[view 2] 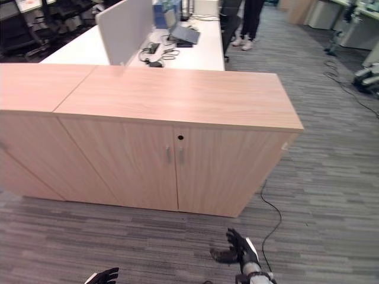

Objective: Put the empty folder in the office cabinet

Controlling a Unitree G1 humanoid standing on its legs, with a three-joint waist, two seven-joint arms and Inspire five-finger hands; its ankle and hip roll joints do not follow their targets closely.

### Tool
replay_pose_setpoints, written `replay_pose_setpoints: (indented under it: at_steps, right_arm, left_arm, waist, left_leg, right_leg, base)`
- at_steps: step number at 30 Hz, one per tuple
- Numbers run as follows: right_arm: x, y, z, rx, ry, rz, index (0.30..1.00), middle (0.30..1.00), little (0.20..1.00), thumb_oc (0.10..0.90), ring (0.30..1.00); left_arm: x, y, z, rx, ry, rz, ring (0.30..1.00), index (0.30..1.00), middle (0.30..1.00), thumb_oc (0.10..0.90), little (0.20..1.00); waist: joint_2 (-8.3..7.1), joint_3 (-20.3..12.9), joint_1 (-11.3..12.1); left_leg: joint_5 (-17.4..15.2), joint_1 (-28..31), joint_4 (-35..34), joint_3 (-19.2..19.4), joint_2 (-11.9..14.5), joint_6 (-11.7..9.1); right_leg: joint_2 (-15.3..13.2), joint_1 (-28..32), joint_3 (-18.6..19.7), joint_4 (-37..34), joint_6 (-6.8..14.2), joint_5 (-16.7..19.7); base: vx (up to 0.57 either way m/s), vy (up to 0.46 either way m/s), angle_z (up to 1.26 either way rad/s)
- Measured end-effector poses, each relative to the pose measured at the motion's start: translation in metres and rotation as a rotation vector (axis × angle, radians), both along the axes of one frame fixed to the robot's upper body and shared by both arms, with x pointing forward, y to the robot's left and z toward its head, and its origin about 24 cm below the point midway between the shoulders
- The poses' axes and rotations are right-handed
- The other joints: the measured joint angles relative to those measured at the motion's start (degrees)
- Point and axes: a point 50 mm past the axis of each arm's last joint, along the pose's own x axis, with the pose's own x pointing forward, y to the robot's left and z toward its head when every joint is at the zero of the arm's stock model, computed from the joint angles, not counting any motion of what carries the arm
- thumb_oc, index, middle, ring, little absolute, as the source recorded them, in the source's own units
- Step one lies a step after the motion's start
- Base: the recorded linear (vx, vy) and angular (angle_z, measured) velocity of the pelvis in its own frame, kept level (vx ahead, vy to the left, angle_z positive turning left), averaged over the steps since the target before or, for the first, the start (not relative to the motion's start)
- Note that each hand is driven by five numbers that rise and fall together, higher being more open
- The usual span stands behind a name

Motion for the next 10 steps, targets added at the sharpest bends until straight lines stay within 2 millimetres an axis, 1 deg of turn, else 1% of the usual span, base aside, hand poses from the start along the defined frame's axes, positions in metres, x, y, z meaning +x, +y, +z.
replay_pose_setpoints:
  at_steps: [2,4,6,10]
  right_arm:
    - [-0.002,0.001,-0.002,0.004,0.011,0.007,0.9,0.9,0.9,0.8,0.9]
    - [0.002,0.001,-0.004,-0.007,0.018,0.026,0.9,0.9,0.9,0.8,0.9]
    - [0.006,0.001,-0.005,-0.018,0.022,0.033,0.9,0.9,0.9,0.8,0.9]
    - [0.013,0.003,-0.005,-0.023,0.022,0.052,0.9,0.9,0.9,0.8,0.9]
  left_arm:
    - [0.003,-0.001,0.001,-0.003,-0.009,-0.003,0.9,0.9,0.9,0.8,0.9]
    - [0.002,-0.002,0.0,-0.009,-0.007,-0.002,0.9,0.9,0.9,0.8,0.9]
    - [0.001,-0.003,0.0,-0.032,-0.006,0.01,0.9,0.9,0.9,0.8,0.9]
    - [-0.001,-0.004,-0.001,-0.038,0.001,0.004,0.9,0.9,0.9,0.8,0.9]
  waist:
    - [0.24,-0.2,-0.16]
    - [0.5,-0.4,-0.66]
    - [1.13,-0.81,-0.94]
    - [1.23,-0.92,-0.84]
  left_leg:
    - [-0.08,0.39,-0.17,0.66,0.23,-0.11]
    - [-0.14,0.84,0.0,1.45,0.32,-0.21]
    - [-0.32,1.01,0.0,2.01,0.27,-0.3]
    - [-0.41,1.39,0.01,2.43,0.19,-0.19]
  right_leg:
    - [0.2,-0.02,0.53,0.0,-0.04,0.08]
    - [0.33,0.02,1.65,0.0,-0.14,0.24]
    - [0.3,-0.07,1.93,0.0,-0.09,0.49]
    - [0.25,0.07,2.22,0.0,0.08,0.82]
  base:
    - [0.01,0.008,-0.22]
    - [0.0,0.008,-0.2]
    - [-0.01,0.009,-0.15]
    - [0.0,0.001,-0.06]
